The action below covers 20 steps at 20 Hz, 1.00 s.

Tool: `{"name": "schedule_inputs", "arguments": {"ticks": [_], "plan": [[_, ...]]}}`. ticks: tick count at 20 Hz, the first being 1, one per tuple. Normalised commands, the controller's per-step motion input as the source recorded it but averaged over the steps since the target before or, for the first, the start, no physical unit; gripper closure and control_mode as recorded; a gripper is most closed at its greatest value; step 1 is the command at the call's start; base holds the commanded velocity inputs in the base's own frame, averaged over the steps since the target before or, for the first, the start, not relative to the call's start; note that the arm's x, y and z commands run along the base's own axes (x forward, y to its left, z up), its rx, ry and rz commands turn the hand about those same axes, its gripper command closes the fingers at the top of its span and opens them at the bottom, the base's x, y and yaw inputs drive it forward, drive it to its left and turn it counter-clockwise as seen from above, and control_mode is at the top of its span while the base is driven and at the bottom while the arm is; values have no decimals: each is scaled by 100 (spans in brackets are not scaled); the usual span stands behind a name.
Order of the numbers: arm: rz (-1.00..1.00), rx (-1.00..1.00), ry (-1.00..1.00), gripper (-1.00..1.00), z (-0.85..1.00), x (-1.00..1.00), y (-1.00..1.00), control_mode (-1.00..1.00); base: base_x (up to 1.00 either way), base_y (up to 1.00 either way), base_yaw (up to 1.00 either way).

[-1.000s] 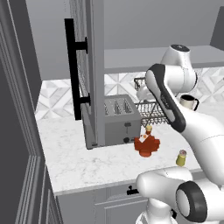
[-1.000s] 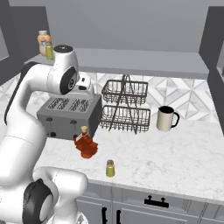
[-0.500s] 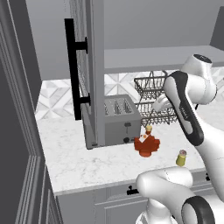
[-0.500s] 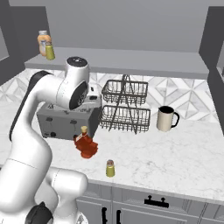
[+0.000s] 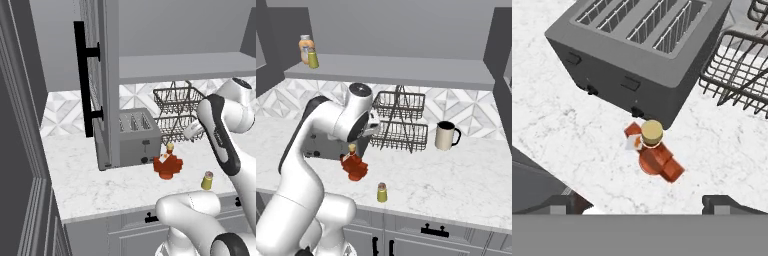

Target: Put the shaker and condiment bottle from the counter next to their counterparts in the cabinet.

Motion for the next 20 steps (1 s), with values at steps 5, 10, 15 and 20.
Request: {"name": "schedule_inputs", "arguments": {"ticks": [5,10,15,20], "plan": [[31,19,-1,-100,-16,-5,-66,-100,0,0,0],[0,-1,2,-100,-17,13,2,-100,0,0,0],[0,0,-17,-100,-50,2,0,-100,0,0,0],[3,0,-14,-100,-64,3,0,-100,0,0,0]]}}
